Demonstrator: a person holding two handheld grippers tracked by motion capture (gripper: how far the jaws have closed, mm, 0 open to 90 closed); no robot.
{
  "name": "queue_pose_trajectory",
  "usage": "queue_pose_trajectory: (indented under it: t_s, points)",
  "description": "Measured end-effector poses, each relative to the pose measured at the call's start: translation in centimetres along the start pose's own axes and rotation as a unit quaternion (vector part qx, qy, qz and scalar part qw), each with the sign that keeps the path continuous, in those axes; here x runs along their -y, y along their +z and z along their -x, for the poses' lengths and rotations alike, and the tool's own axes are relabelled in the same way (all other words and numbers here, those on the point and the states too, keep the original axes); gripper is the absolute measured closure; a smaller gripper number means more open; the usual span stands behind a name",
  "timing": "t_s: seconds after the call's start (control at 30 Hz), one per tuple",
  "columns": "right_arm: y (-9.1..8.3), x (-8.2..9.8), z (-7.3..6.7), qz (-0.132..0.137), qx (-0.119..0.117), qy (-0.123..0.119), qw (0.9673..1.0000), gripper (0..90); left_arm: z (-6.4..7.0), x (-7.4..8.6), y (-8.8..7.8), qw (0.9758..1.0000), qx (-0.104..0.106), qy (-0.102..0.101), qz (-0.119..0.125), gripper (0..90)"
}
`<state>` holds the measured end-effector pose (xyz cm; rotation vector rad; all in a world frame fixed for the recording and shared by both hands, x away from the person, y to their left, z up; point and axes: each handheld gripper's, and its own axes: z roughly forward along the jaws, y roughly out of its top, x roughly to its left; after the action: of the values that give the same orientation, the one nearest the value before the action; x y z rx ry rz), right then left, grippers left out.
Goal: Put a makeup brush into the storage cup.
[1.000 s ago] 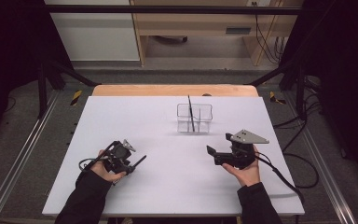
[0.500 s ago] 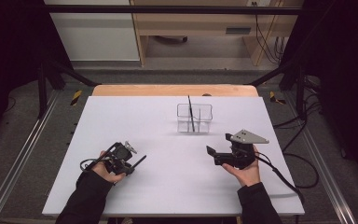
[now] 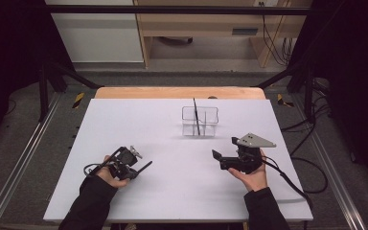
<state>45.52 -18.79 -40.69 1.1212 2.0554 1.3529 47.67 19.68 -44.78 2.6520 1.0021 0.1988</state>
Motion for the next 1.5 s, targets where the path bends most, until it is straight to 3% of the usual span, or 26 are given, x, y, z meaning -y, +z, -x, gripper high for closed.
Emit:
queue_pose_trajectory:
  t_s: [0.4,0.57,0.67,1.17,1.5]
  points:
    - [0.0,0.0,0.0,-0.001,0.000,-0.002,1.0000,12.5,0.1,0.0,-0.1,0.9999,-0.001,0.015,0.003,83.3]
    - [0.0,0.0,0.0,-0.001,0.000,-0.003,1.0000,12.5,0.6,-0.1,-0.9,0.9993,-0.004,0.027,0.026,83.3]
    - [0.0,0.0,0.0,-0.001,-0.001,-0.003,1.0000,12.5,1.0,-0.2,-1.8,0.9983,-0.004,0.032,0.049,83.3]
    - [-0.2,-0.2,-0.1,-0.002,0.000,-0.006,1.0000,11.9,1.9,-0.4,-3.6,0.9940,0.009,0.058,0.092,83.3]
    - [-0.5,-0.9,-0.5,-0.002,-0.004,-0.021,0.9998,11.7,2.6,-0.5,-4.9,0.9885,0.011,0.066,0.136,83.3]
